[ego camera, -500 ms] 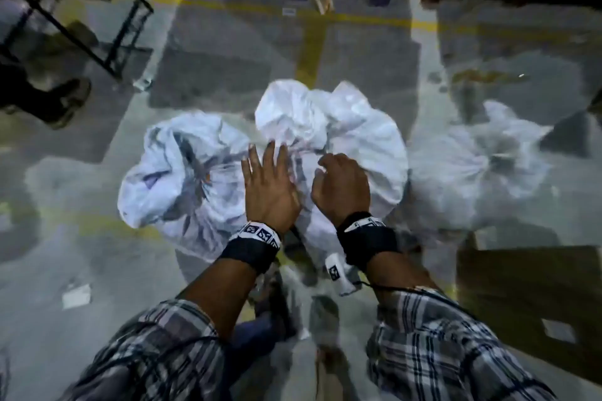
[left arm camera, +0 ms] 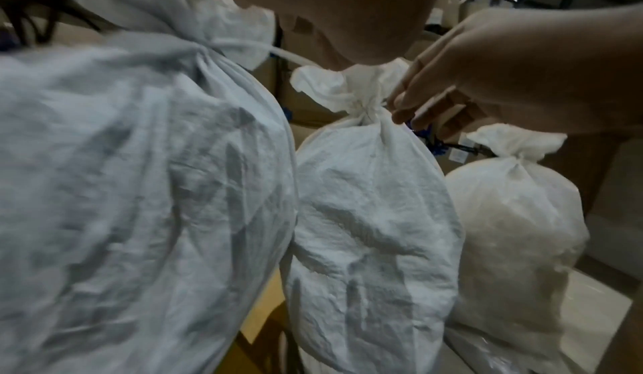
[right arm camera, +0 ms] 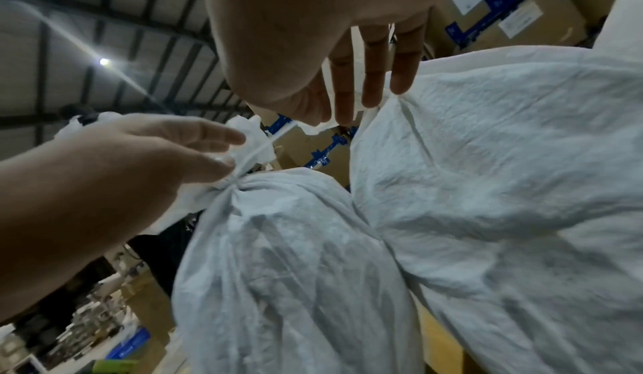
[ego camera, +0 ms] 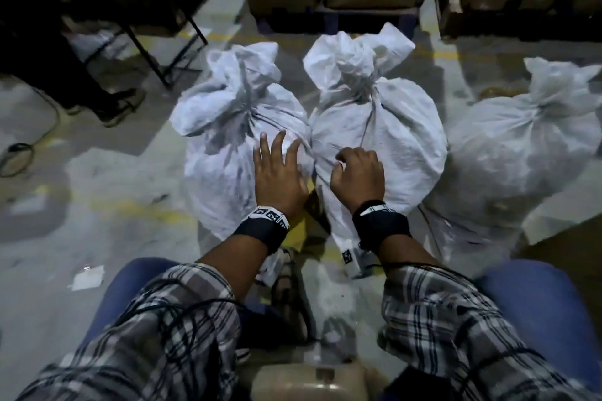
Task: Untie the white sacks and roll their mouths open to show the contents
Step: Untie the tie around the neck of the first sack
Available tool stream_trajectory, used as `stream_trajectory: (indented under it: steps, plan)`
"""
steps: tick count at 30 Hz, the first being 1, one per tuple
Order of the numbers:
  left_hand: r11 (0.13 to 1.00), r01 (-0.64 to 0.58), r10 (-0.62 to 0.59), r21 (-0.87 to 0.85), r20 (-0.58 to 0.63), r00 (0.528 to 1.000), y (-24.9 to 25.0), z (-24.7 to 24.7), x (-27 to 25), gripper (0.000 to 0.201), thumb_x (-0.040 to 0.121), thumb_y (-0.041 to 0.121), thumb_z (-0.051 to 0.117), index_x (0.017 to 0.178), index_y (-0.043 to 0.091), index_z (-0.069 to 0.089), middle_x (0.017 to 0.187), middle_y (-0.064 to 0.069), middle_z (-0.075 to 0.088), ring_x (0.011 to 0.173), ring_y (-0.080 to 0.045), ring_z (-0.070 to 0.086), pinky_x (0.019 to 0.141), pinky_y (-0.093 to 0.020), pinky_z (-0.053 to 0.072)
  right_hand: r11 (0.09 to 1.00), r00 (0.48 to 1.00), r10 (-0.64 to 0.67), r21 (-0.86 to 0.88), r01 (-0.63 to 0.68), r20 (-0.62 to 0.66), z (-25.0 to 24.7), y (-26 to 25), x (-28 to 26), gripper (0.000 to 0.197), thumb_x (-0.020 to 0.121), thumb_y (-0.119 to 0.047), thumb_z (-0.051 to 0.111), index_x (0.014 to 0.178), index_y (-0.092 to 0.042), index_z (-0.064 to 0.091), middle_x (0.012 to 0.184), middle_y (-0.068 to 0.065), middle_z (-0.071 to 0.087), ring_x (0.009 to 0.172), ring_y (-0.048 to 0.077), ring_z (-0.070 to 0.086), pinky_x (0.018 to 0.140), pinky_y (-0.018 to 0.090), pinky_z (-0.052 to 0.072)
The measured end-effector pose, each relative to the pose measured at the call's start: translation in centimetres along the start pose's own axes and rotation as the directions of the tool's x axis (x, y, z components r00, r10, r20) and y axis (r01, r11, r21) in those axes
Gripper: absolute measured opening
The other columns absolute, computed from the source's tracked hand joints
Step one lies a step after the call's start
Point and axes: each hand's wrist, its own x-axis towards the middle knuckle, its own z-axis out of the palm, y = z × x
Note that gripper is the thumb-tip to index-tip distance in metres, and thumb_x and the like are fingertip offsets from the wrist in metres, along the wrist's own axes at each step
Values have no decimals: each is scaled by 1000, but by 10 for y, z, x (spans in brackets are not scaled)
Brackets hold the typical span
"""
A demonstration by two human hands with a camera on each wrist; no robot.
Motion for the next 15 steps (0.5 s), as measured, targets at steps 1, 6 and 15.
stream_trajectory:
  steps: [1, 6, 15]
  plan:
    - [1000, 22, -22, -10, 2, 1000, -8, -18, -5, 56, 86, 22, 50, 142, 18, 51, 155, -10, 40, 148, -40, 26, 123, -53, 16, 1000, 1000, 0, 23, 1, -9, -6, -12, -8, 25, 82, -20, 58, 104, -13, 69, 104, 12, 68, 102, 39, 56, 82, 42, 45]
    - [966, 251, -248, -60, 45, 968, -52, -81, -7, 43, 85, 28, 55, 127, 24, 60, 128, -7, 62, 120, -33, 55, 100, -44, 44, 996, 997, -72, 61, 70, 19, -21, -69, -26, 26, 86, -21, 57, 107, -11, 69, 108, 14, 68, 106, 38, 57, 88, 42, 48]
    - [920, 358, -338, -159, 138, 931, -150, -57, -3, 29, 91, 31, 57, 117, 22, 68, 120, -5, 67, 111, -31, 63, 92, -41, 53, 946, 933, -294, -78, 315, 209, 19, -118, 18, 21, 88, -27, 58, 103, -16, 68, 103, 7, 68, 103, 34, 59, 84, 42, 50]
